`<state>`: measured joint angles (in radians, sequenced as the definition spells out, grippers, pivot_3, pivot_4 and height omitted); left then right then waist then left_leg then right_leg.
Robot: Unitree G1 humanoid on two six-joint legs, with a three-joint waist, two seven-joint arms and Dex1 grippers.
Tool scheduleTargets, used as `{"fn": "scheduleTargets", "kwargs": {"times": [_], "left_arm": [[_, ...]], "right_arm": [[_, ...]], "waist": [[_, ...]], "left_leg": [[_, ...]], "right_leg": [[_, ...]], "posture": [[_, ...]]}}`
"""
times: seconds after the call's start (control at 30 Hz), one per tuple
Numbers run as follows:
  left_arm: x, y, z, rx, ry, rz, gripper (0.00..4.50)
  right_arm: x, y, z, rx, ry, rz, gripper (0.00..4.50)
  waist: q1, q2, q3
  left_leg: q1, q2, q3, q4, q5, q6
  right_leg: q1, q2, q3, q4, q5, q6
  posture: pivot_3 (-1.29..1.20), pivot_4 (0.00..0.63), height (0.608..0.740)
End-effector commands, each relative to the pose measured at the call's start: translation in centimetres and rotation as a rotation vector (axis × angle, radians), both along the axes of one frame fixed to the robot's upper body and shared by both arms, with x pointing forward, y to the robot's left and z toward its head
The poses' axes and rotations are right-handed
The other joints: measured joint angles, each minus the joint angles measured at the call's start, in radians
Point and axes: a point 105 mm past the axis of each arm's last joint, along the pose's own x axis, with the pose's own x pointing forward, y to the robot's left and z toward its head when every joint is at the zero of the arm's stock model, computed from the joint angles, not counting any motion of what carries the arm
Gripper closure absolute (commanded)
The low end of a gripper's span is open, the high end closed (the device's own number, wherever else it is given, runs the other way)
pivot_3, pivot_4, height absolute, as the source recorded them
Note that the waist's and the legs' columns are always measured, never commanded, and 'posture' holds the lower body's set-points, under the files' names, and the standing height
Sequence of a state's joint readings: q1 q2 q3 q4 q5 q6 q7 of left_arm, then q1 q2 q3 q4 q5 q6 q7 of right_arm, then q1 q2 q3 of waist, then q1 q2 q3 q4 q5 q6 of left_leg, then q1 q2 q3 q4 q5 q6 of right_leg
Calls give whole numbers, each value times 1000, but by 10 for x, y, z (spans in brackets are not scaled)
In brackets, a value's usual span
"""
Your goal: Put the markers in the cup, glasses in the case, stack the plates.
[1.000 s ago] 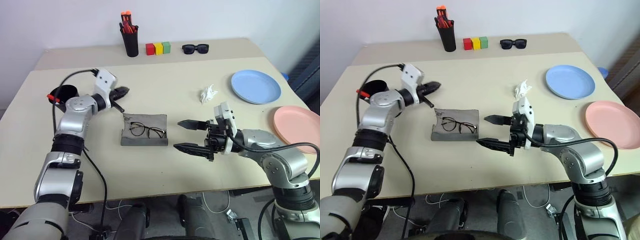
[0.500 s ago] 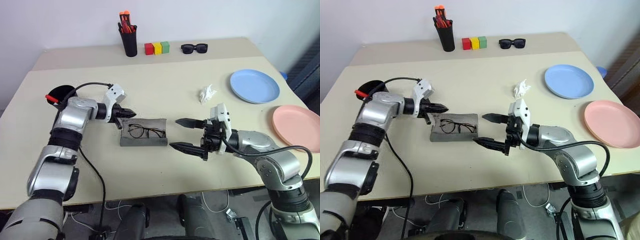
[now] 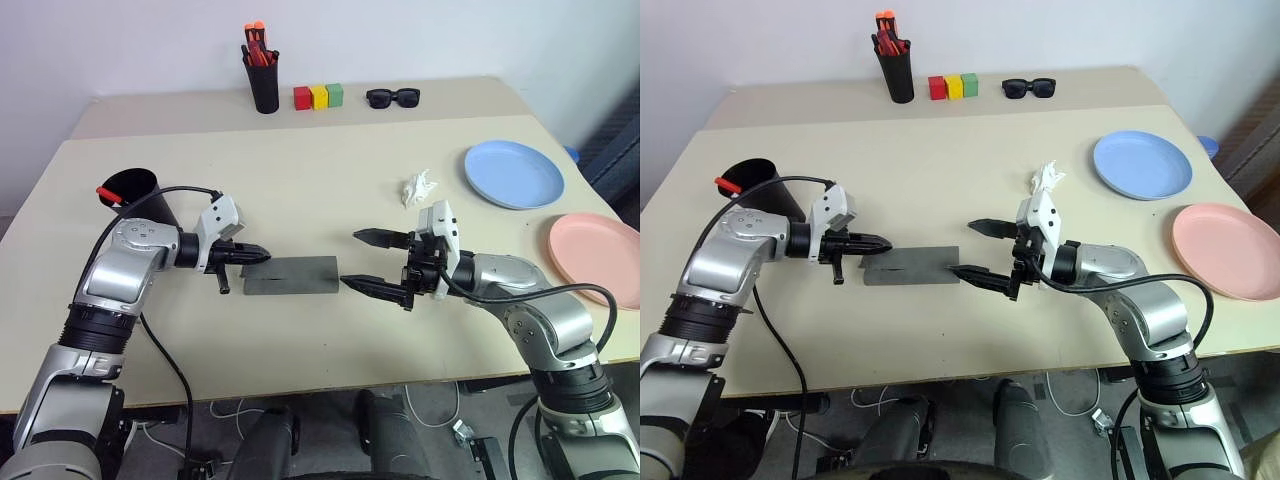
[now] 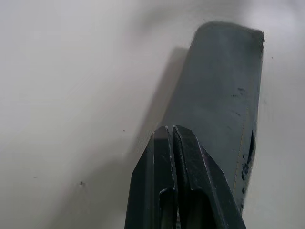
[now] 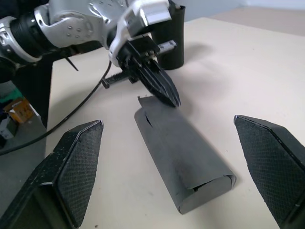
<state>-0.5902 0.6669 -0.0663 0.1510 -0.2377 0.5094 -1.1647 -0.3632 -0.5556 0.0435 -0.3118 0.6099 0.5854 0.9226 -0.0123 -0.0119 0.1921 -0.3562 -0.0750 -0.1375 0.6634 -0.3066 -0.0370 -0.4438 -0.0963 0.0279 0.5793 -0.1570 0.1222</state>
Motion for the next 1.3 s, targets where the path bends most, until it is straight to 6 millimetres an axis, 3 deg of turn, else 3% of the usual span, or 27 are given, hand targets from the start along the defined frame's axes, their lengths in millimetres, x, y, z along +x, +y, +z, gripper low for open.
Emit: {"fn": "scheduleTargets", "kwargs": {"times": [0.03,0.13,0.2,0.27,0.43,0.6,0.67,1.03,1.3], "left_arm": [[8,2,47,-175,-148,55,3626],[-2,0,63,-259,-193,3,2183],[-10,-1,69,-308,-203,-32,1180],[-17,-1,73,-348,-217,-61,119],[-28,2,74,-379,-193,-96,50],[-29,1,73,-400,-169,-98,50],[-29,0,71,-408,-143,-100,50],[-33,-10,69,-412,-109,-156,50],[-35,-8,68,-415,-110,-142,50]], "right_arm": [[22,-12,23,46,-119,-120,0],[56,-45,30,26,-152,-349,0],[82,-83,32,-43,-196,-586,0],[93,-115,31,-90,-194,-731,0],[88,-196,22,-289,-179,-1056,0],[66,-253,15,-426,-136,-1261,0],[59,-267,11,-455,-105,-1318,0],[40,-280,-33,-480,155,-1379,0],[45,-281,-32,-465,160,-1400,0]], "waist": [[-1,0,0],[-1,0,0],[-1,0,0],[3,0,0],[2,0,0],[-1,1,0],[-2,1,0],[-2,1,0],[-3,1,0]], "left_leg": [[0,0,0,0,0,0],[0,0,0,0,0,0],[0,0,0,0,0,0],[0,-1,0,0,0,0],[-1,-1,1,-1,0,0],[0,-1,1,-1,0,0],[0,-1,1,-1,0,0],[1,0,2,0,0,0],[1,-1,2,0,0,0]], "right_leg": [[0,0,0,0,0,0],[0,0,0,0,0,0],[0,0,0,0,0,0],[0,0,0,0,0,0],[0,0,0,0,0,0],[0,0,0,0,0,0],[0,0,0,0,0,0],[1,0,1,0,0,0],[1,0,1,0,0,0]], "posture": [[0,150,740],[0,150,740],[0,150,740],[0,150,740],[0,150,740],[0,150,740],[0,150,740],[0,150,740],[0,150,740]]}}
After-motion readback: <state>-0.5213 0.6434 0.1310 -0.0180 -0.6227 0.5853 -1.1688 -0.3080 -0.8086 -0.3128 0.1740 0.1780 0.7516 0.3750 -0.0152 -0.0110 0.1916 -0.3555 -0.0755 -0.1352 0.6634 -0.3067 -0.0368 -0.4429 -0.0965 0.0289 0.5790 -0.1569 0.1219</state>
